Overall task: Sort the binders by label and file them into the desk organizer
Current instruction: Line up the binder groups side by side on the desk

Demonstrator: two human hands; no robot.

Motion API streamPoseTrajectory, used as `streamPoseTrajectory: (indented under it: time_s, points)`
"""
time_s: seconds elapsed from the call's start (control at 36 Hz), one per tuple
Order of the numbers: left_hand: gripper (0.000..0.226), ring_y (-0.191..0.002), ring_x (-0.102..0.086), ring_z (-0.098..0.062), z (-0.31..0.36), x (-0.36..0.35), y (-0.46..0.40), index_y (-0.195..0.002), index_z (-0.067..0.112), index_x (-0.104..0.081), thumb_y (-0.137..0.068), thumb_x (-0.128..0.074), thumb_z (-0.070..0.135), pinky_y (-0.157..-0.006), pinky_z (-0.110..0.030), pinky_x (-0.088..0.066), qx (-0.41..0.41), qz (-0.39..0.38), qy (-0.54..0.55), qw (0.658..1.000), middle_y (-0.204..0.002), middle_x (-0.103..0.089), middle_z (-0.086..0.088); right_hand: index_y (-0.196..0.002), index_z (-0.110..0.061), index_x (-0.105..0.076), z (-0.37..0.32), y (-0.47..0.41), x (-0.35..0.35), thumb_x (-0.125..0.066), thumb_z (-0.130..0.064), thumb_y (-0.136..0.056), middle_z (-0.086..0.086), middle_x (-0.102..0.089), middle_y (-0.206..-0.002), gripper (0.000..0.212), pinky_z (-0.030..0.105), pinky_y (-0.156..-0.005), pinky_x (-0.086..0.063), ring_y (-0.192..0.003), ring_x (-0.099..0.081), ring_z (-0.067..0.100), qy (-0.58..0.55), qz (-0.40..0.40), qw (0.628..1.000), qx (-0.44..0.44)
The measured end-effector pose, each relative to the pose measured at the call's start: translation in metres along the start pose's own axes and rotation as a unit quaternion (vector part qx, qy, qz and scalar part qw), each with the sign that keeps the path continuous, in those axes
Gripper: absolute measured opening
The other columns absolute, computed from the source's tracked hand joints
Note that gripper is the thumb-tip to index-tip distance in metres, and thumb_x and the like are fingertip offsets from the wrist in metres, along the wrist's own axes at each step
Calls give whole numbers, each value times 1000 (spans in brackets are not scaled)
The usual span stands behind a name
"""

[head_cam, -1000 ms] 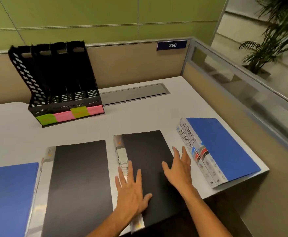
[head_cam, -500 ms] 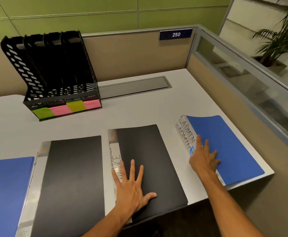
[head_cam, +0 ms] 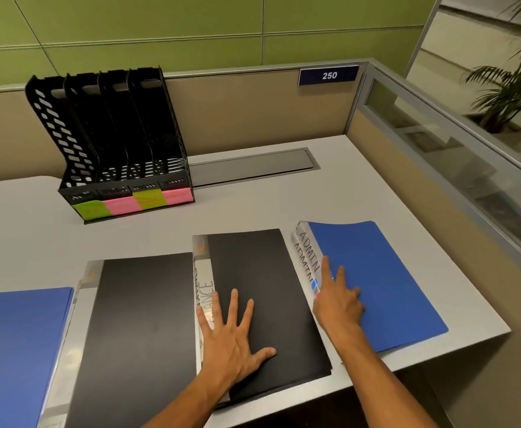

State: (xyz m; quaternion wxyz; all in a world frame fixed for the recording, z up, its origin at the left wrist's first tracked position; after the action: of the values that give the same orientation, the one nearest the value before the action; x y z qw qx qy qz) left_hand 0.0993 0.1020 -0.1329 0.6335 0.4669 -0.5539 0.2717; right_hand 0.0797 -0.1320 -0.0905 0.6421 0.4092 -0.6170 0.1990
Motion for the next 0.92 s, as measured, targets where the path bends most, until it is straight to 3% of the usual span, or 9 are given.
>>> streamPoseTrajectory:
  time_s: [0.08, 0.19, 0.33, 0.42, 0.56, 0.64, 0.72, 0.83, 0.92]
  points:
    - [114, -140, 38, -48, 1, 2, 0, -154, 38, 19, -61, 3, 101, -105, -76, 19, 3, -20, -11, 1000, -162, 31, -7, -154, -37, 18, -9, 3, -1, -68, -31, -91, 9, -7, -164, 106, 63, -95, -49, -128, -41, 46, -3, -6, 1000, 5]
    - [111, -141, 36, -48, 4, 8, 2, -156, 35, 16, -69, -9, 98, -107, -75, 19, 3, -26, 11, 1000, -162, 31, -8, -154, -36, 18, -10, 4, 3, -67, -32, -92, 10, -5, -165, 106, 61, -96, -50, -129, -42, 46, -3, -15, 1000, 2]
    - [93, -150, 20, -42, 23, 31, 1, -160, 29, -7, -85, -27, 82, -119, -64, 11, -2, 6, 92, 996, -168, 8, -9, -157, -34, 11, 1, 2, 17, -53, -54, -95, 8, -9, -166, 92, 52, -99, -50, -125, -49, 41, -26, -21, 999, 28]
    - [90, -154, 10, -35, 42, 48, -4, -160, 27, -11, -88, -34, 76, -122, -55, 9, -19, 27, 182, 983, -169, 0, -6, -159, -34, 6, 11, 2, 27, -44, -67, -94, 5, -9, -168, 88, 56, -112, -37, -141, -36, 40, -76, -6, 997, 33]
    - [89, -151, -22, -18, 81, 74, -17, -158, 18, -19, -90, -56, 62, -123, -36, -23, -49, -30, 401, 914, -166, -21, -3, -160, -32, 1, 38, 5, 35, -33, -82, -85, 5, -4, -169, 97, 59, -119, -16, -152, -11, 41, -144, 2, 990, -3]
    - [65, -118, -52, 5, 101, 87, -22, -141, 32, -41, -86, -67, 53, -86, -6, -39, -36, -76, 544, 835, -141, -52, 14, -160, -32, -1, 71, 0, 37, -23, -88, -77, 7, -5, -168, 102, 62, -120, -16, -151, -12, 43, -205, 10, 977, -62]
    - [41, -98, -66, 8, 120, 92, -29, -117, 44, -47, -84, -69, 48, -72, -7, -46, -33, -102, 614, 782, -114, -65, 25, -160, -33, 2, 108, -8, 35, -17, -88, -75, 8, 2, -169, 103, 64, -120, -10, -150, -7, 49, -214, -11, 970, -116]
    - [41, -105, -66, 0, 145, 94, -33, -124, 42, -50, -89, -69, 38, -92, -22, -53, -29, -105, 661, 742, -116, -67, 22, -157, -41, 11, 135, -10, 15, -17, -92, -75, 4, 13, -168, 100, 64, -119, -3, -150, 3, 50, -185, -100, 968, -140]
    - [38, -106, -67, -2, 156, 92, -36, -118, 43, -50, -88, -70, 32, -92, -24, -53, -14, -96, 680, 726, -116, -68, 20, -156, -41, 13, 137, -8, -2, -18, -95, -67, 4, 18, -167, 109, 64, -119, 0, -149, 13, 50, -147, -140, 972, -120]
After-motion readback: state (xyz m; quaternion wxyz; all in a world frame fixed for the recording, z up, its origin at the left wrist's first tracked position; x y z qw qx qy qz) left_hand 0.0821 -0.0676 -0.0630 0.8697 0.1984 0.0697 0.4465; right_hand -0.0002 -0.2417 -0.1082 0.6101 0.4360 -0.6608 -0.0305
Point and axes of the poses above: each hand's wrist, its own y-axis away from the middle knuckle, its own x-axis out of the back of the hand, z = x × y, the point moved 2 cm from there along -y, towards the middle knuckle
